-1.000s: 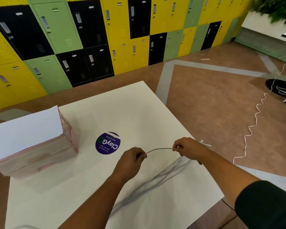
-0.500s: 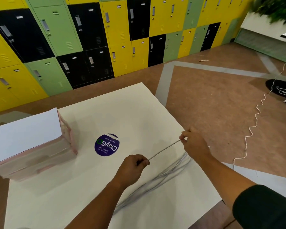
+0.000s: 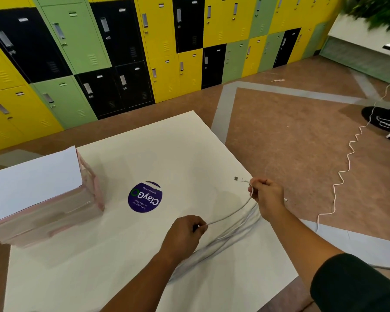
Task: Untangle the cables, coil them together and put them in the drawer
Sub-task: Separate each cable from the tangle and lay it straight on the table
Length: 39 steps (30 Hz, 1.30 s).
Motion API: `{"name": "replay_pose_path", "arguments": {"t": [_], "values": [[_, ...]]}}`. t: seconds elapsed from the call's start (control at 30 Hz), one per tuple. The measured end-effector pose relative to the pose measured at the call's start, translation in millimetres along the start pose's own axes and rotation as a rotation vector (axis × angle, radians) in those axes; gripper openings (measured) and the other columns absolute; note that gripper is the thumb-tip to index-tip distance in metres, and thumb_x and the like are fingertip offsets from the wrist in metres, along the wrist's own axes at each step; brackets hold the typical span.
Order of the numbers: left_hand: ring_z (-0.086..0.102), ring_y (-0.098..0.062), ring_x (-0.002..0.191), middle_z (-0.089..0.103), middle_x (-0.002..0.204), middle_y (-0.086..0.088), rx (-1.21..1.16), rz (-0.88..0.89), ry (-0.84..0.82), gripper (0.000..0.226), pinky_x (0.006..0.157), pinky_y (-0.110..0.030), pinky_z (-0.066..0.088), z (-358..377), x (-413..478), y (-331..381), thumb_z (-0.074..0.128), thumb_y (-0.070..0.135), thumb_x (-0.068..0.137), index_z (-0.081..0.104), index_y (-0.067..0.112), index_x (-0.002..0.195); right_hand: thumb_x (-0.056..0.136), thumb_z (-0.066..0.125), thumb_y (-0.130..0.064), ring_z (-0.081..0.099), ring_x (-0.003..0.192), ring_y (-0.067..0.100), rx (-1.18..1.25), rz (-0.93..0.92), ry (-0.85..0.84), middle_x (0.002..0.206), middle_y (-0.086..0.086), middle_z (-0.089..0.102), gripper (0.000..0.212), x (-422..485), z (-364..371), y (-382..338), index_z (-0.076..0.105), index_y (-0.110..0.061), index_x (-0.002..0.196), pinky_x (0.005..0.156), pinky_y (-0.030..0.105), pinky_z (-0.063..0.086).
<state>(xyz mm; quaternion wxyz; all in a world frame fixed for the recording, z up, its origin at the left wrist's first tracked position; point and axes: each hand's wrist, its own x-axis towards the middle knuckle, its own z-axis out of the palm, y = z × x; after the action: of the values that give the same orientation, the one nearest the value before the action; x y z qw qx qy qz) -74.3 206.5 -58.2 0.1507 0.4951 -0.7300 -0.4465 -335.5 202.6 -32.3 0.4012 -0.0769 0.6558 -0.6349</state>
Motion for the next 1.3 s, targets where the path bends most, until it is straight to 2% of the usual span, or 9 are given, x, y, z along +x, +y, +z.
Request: {"name": "replay_pose_path", "arguments": {"t": [0.27, 0.37, 0.47, 0.57, 0.67, 0.8, 1.0, 1.17, 1.3], "values": [[0.049, -0.003, 0.056, 0.062, 0.066, 0.001, -0.093, -0.007, 0.015, 0.021, 0.057, -0.014, 0.041, -3.4, 5.0, -4.8, 0.065, 0.031, 0.094, 0.068, 0.020, 0.077, 0.091, 0.056, 0.014, 0.049, 0.057, 0.016, 0.082, 0.096, 0.076, 0.078, 0.010, 0.060, 0.022, 3.4, 4.3, -0.8, 0.063, -0.004, 0.079, 0.054, 0.028, 0.045], [0.059, -0.002, 0.065, 0.067, 0.070, 0.005, -0.197, -0.033, -0.049, 0.026, 0.065, -0.012, 0.044, -3.1, 3.0, -1.8, 0.060, 0.032, 0.098, 0.074, 0.022, 0.078, 0.096, 0.050, 0.010, 0.045, 0.054, 0.016, 0.228, 0.184, 0.124, 0.078, 0.011, 0.057, 0.022, 7.0, 7.3, -3.0, 0.056, -0.004, 0.080, 0.050, 0.028, 0.048], [0.043, -0.008, 0.053, 0.049, 0.057, 0.010, -0.328, -0.082, -0.139, 0.031, 0.055, -0.017, 0.038, -2.8, -0.8, 3.7, 0.055, 0.028, 0.101, 0.076, 0.020, 0.080, 0.102, 0.045, -0.001, 0.038, 0.045, 0.014, 0.278, 0.244, 0.158, 0.067, 0.006, 0.043, 0.021, 7.8, 11.2, 1.0, 0.056, -0.005, 0.084, 0.040, 0.021, 0.044], [0.040, -0.009, 0.049, 0.050, 0.057, 0.006, -0.426, -0.139, -0.210, 0.024, 0.047, -0.018, 0.034, -4.6, -3.9, 5.3, 0.054, 0.018, 0.101, 0.073, 0.010, 0.088, 0.103, 0.037, -0.006, 0.029, 0.037, 0.010, 0.236, 0.274, 0.195, 0.063, 0.002, 0.036, 0.023, 8.6, 10.6, 6.1, 0.055, -0.009, 0.089, 0.035, 0.016, 0.030], [0.037, -0.006, 0.045, 0.047, 0.051, 0.010, -0.402, -0.151, -0.311, 0.024, 0.046, -0.017, 0.031, -4.1, -7.8, 3.6, 0.051, 0.015, 0.103, 0.070, 0.004, 0.094, 0.101, 0.039, -0.007, 0.022, 0.042, 0.010, 0.175, 0.255, 0.211, 0.063, -0.001, 0.033, 0.021, 11.3, 6.4, 6.9, 0.059, -0.012, 0.094, 0.035, 0.018, 0.020], [0.034, -0.003, 0.043, 0.044, 0.048, 0.014, -0.279, -0.125, -0.211, 0.028, 0.048, -0.015, 0.030, -0.8, -7.9, 1.5, 0.050, 0.014, 0.102, 0.073, 0.010, 0.087, 0.102, 0.044, -0.008, 0.020, 0.045, 0.009, 0.108, 0.175, 0.156, 0.062, -0.003, 0.027, 0.020, 13.2, 5.9, 9.0, 0.062, -0.012, 0.097, 0.036, 0.021, 0.019], [0.052, -0.006, 0.055, 0.059, 0.056, 0.006, -0.300, -0.086, -0.211, 0.021, 0.061, -0.016, 0.042, -2.2, -10.5, -3.8, 0.060, 0.020, 0.098, 0.078, 0.019, 0.086, 0.099, 0.046, -0.002, 0.029, 0.045, 0.013, 0.096, 0.173, 0.237, 0.062, 0.003, 0.035, 0.016, 13.4, 3.3, 5.9, 0.062, -0.003, 0.101, 0.038, 0.021, 0.034], [0.053, 0.001, 0.052, 0.072, 0.068, -0.001, -0.293, -0.120, -0.189, 0.015, 0.060, -0.014, 0.042, -4.5, -12.7, -7.1, 0.069, 0.022, 0.092, 0.077, 0.016, 0.080, 0.101, 0.050, -0.007, 0.060, 0.054, 0.023, 0.042, 0.221, 0.216, 0.070, 0.014, 0.060, 0.011, 14.4, -5.1, 2.5, 0.055, -0.004, 0.091, 0.054, 0.038, 0.058], [0.051, 0.000, 0.049, 0.071, 0.066, -0.001, -0.265, -0.149, -0.125, 0.018, 0.056, -0.016, 0.042, -4.4, -11.9, -10.0, 0.073, 0.024, 0.088, 0.073, 0.018, 0.071, 0.098, 0.058, -0.012, 0.064, 0.044, 0.015, -0.043, 0.203, 0.204, 0.075, 0.012, 0.069, 0.010, 23.8, -12.0, 0.0, 0.058, -0.007, 0.089, 0.041, 0.020, 0.048]]}}
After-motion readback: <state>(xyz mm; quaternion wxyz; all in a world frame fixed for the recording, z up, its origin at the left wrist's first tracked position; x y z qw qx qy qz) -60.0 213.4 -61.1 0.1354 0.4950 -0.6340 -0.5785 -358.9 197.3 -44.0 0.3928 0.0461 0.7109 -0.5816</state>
